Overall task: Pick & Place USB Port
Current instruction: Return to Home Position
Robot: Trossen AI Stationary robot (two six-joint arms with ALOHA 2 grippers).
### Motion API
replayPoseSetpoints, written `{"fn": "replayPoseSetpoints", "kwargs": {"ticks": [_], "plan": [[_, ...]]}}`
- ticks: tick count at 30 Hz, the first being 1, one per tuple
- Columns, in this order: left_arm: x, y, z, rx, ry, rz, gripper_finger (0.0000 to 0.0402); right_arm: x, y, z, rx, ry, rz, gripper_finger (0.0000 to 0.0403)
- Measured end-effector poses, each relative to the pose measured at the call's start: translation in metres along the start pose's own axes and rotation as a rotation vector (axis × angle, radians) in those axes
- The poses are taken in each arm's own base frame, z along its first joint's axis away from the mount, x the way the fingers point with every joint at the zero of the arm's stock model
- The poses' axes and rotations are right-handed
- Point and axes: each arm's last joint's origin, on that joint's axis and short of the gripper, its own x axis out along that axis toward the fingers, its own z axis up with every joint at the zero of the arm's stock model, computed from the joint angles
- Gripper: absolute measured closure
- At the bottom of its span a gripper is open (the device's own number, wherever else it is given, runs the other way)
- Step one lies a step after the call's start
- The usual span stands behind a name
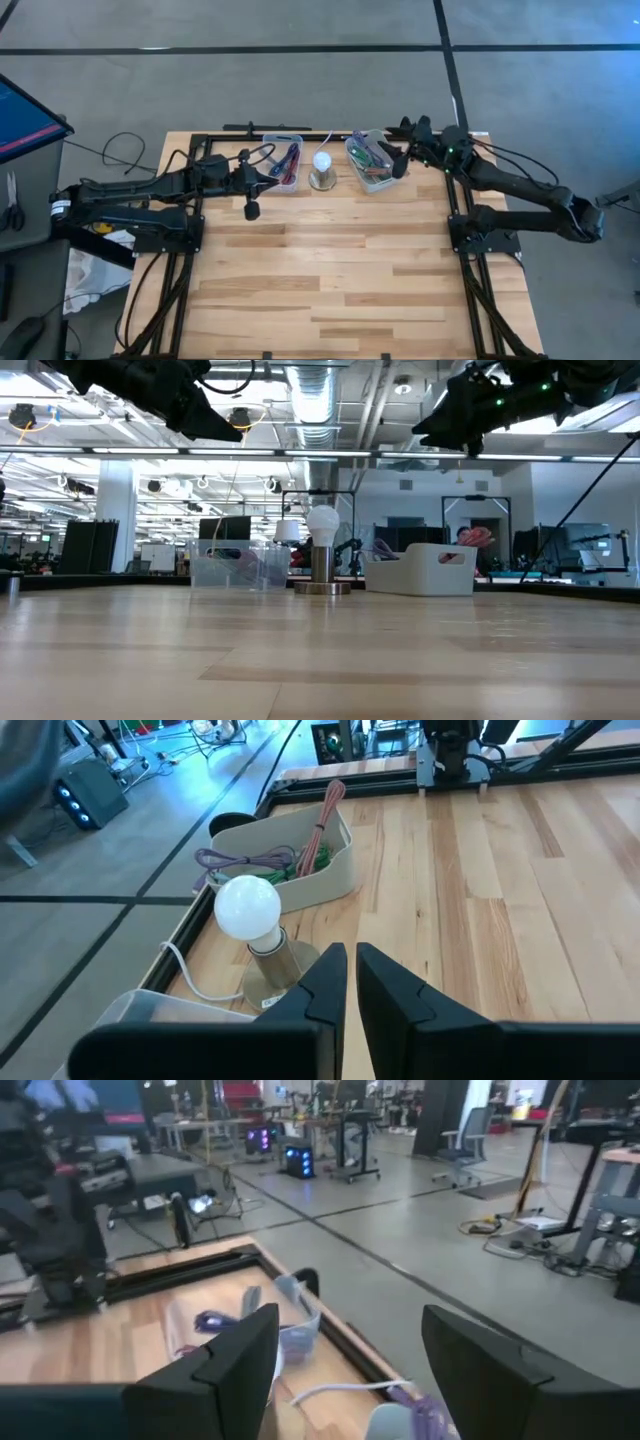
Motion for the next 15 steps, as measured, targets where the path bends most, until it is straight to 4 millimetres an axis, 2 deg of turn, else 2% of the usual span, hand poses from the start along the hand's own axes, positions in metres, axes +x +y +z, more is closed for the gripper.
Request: {"fn": "replayPoseSetpoints", "kwargs": {"ticks": [7,15], "plan": [[0.000,0.001,0.001,-0.031,-0.012,0.005,0.0374,0.002,0.007,-0.008,0.080,0.071,0.033,0.0165],[-0.022,0.004,0.010,0.039,-0.108,0.024,0.0374,-0.012,0.024,-0.007,-0.138,0.109,0.125,0.0165]]}}
